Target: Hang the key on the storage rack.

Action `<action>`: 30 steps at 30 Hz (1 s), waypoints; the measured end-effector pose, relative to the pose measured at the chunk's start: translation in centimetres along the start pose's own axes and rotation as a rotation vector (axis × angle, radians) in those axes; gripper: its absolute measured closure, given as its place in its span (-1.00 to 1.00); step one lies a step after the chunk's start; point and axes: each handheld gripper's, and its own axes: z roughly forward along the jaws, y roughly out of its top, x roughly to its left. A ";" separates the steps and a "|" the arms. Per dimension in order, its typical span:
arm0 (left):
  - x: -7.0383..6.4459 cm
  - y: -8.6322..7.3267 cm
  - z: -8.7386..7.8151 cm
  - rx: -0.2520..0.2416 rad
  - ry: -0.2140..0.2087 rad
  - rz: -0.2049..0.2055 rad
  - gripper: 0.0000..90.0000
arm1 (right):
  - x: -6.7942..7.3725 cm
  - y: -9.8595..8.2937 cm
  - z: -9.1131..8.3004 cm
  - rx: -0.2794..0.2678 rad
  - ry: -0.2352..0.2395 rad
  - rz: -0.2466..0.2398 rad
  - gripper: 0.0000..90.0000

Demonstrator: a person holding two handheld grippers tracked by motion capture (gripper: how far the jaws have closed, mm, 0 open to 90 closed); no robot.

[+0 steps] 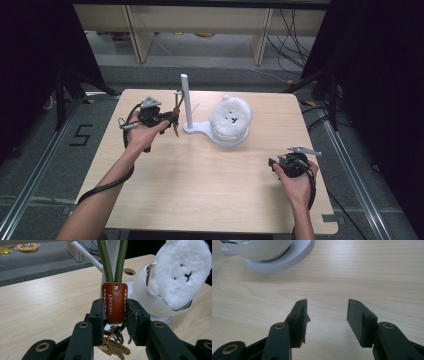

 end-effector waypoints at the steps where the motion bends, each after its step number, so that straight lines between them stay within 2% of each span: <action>1: 0.0 0.0 0.1 0.001 0.000 0.004 0.50 | 0.0 0.0 0.0 0.000 0.001 0.000 0.15; 3: 0.0 0.0 0.1 0.004 0.003 0.003 0.50 | 0.0 0.0 0.0 0.001 0.004 0.001 0.15; 4: 0.0 0.0 0.2 0.003 0.003 0.001 0.50 | 0.4 -0.1 -0.1 0.005 -0.004 0.044 0.15; 23: -0.1 0.0 1.4 0.015 0.010 0.001 0.50 | 0.3 -0.1 -0.1 0.010 -0.003 0.033 0.15; 27: 0.0 0.0 1.6 0.027 0.020 0.026 0.49 | 0.4 -0.1 0.0 0.004 -0.003 0.041 0.15; 30: -0.1 -0.1 1.8 0.018 0.028 0.025 0.49 | 0.4 -0.1 0.0 0.004 -0.003 0.041 0.15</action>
